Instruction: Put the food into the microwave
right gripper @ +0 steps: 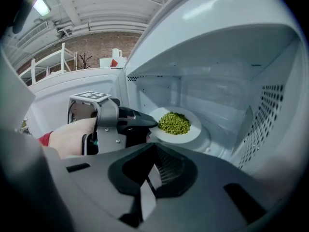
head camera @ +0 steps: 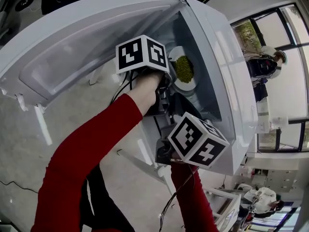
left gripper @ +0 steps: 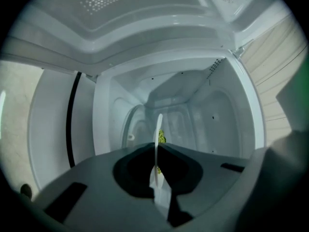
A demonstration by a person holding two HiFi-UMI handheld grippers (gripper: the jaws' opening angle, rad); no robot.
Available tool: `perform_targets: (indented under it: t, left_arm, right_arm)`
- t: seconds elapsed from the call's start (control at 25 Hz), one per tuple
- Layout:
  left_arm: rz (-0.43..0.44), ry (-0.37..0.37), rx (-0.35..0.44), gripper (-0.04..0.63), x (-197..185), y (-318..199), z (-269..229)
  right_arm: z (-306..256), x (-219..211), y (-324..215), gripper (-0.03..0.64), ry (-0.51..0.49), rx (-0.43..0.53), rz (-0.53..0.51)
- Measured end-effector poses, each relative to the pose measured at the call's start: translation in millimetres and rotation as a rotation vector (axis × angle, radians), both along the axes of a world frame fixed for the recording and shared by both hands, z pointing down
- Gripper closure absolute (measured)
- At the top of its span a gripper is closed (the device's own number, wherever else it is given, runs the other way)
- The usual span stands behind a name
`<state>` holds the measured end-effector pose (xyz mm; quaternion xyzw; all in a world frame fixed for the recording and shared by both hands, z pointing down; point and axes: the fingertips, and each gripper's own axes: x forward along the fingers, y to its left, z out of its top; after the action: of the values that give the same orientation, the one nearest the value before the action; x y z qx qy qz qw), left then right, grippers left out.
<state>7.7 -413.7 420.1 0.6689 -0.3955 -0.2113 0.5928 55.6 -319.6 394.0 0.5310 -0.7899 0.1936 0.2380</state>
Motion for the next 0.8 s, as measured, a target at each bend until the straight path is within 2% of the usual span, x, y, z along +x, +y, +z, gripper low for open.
perform_targets:
  t: [0.24, 0.8]
  left_arm:
    - [0.016, -0.038, -0.006, 0.575, 0, -10, -2]
    - [0.11, -0.259, 0.016, 0.575, 6, -12, -2]
  right_arm:
    - [0, 0, -2, 0.603, -0.012, -0.013, 0.007]
    - [-1, 0, -2, 0.603, 0.0, -0.015, 0.016]
